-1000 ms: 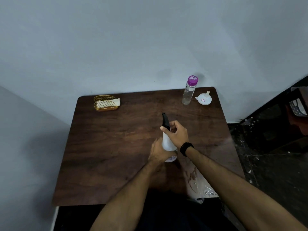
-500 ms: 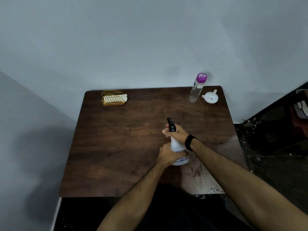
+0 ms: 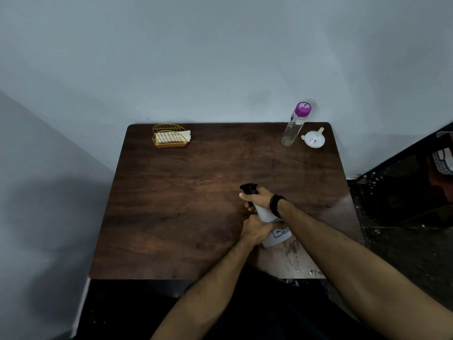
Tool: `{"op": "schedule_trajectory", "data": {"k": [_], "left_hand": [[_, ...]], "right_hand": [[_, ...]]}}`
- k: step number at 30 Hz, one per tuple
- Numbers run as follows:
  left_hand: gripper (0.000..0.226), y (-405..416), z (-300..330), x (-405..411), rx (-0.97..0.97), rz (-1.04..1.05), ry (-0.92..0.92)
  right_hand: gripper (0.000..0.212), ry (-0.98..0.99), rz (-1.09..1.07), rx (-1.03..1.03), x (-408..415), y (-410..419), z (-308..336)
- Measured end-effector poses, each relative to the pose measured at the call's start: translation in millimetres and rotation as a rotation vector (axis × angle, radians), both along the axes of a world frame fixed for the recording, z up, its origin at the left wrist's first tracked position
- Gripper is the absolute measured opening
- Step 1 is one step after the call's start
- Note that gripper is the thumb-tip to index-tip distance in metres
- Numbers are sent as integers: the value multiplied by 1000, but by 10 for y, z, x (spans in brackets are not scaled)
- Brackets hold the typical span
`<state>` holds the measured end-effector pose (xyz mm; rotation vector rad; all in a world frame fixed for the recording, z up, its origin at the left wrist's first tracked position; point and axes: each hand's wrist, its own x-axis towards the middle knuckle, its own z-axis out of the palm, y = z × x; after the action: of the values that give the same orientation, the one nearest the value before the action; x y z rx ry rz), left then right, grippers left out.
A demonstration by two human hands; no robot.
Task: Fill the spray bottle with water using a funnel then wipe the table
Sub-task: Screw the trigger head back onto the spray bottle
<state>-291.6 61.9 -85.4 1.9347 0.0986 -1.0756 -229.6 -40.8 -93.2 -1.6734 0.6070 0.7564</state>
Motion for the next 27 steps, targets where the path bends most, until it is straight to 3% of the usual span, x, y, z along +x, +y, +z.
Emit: {"op": "schedule_trajectory", "data": {"k": [3, 7, 12, 17, 22, 27], "left_hand": [[56, 23, -4, -14, -9, 10, 6], [73, 45, -43, -3, -12, 4, -4], [71, 10, -113, 22, -12, -15, -5], [65, -25, -140, 19, -12, -46, -27], [76, -76, -121, 33, -18, -127, -22], [71, -118, -151, 29, -9, -140, -16]], "right_hand": [[37, -17, -22, -34, -11, 19, -68], [36, -23, -28, -56, -5, 36, -121], [44, -18, 2, -22, 12, -7, -128], [38, -9, -60, -34, -20, -65, -161], [32, -46, -141, -151, -90, -127, -184], [29, -54, -117, -115, -139, -209, -176]]}}
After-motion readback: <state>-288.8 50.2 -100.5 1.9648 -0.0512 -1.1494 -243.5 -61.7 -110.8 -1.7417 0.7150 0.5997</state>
